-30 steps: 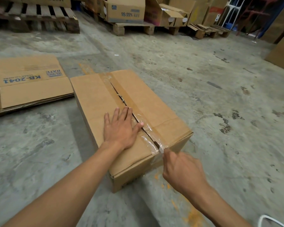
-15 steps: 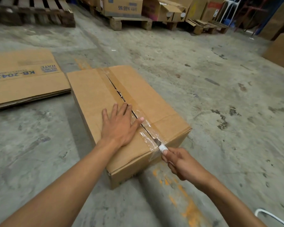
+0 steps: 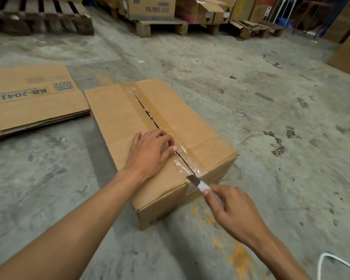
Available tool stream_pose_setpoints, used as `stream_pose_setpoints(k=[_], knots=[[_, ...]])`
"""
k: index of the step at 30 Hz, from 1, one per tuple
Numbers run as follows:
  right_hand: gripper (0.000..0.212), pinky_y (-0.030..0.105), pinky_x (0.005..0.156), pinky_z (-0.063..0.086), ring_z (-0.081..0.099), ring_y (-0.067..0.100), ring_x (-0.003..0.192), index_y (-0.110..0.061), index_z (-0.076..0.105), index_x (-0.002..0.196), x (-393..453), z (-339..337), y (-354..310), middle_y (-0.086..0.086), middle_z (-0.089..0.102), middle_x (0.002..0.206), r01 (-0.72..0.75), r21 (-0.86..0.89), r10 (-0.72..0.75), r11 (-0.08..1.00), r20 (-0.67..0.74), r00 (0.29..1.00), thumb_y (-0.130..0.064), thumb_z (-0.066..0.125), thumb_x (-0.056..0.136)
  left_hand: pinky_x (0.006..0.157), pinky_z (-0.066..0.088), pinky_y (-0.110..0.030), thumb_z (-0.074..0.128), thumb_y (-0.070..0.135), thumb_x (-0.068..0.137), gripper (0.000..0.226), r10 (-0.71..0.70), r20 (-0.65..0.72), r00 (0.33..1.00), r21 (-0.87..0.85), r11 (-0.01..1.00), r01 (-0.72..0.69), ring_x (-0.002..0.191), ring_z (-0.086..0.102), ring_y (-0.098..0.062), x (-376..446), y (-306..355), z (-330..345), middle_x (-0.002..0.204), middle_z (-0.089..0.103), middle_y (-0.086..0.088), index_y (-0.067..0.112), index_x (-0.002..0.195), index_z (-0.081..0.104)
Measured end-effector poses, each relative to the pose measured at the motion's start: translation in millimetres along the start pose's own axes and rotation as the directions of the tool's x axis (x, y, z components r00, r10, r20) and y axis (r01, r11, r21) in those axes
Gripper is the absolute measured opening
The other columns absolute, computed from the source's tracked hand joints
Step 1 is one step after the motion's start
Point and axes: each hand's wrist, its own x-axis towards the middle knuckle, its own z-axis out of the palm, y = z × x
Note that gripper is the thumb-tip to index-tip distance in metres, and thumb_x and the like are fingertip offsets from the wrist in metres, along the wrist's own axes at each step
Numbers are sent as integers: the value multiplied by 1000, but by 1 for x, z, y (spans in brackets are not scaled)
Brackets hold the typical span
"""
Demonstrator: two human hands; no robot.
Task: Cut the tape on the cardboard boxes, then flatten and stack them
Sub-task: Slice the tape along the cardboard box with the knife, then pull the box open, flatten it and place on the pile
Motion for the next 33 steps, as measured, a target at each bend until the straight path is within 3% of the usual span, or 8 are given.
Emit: stream_pose_setpoints(k=[4,9,12,18,21,23,26,33], knots=[[41,34,57,38,47,10,57,-24,48,75,-9,24,5,-8,48,58,107,87,-121,990,187,975,-55,28,94,105,29,-47,54,38,94,13,-3,3,1000,-96,995,3,108,54,-10,-1,-7,0,108,56,16,33,98,65],[41,35,56,38,49,15,58,-17,49,75,-1,29,10,3,51,60,114,100,-129,988,154,980,-53,34,89,107,30,-49,57,34,92,13,-18,-21,1000,-108,994,15,101,56,-9,-5,-3,-5,103,59,15,32,97,69],[33,32,59,39,51,12,62,-21,55,84,0,37,20,-1,56,66,202,-43,-172,978,372,912,-50,39,89,105,32,-49,55,39,92,12,16,-6,1000,-61,998,-17,104,54,-10,-6,-3,-5,106,57,15,34,97,65],[30,40,81,47,51,23,111,-26,59,115,-9,86,29,2,55,110,298,-68,-202,952,594,779,-45,47,95,99,39,-44,42,53,97,33,101,-17,995,-41,994,-101,105,54,-12,-11,1,-7,106,58,13,31,101,67],[28,40,86,48,54,15,104,-26,61,116,-6,84,27,-5,58,109,278,47,-272,960,413,869,-39,50,94,87,44,-38,39,49,100,39,228,-1,974,-102,969,-227,97,54,-11,-15,4,-11,101,61,12,26,101,70],[11,39,74,47,54,13,84,-23,62,100,-2,68,24,-10,57,91,348,114,-349,930,-16,937,-29,55,93,84,45,-37,38,46,102,39,255,-1,967,-113,961,-254,97,54,-11,-17,4,-13,102,61,12,25,102,70],[33,40,81,41,51,21,90,-19,58,105,15,40,30,2,57,96,363,-52,-341,930,-488,803,-42,70,84,85,44,-38,36,48,102,40,252,14,968,-103,963,-249,99,53,-11,-17,3,-13,105,61,12,26,104,68],[90,49,113,22,27,21,141,-46,51,128,83,-11,59,-5,37,150,157,-35,-160,987,-130,979,-93,55,51,91,41,-35,35,53,100,38,261,40,964,-105,961,-256,106,49,-6,-22,1,-17,110,57,14,30,105,64]])
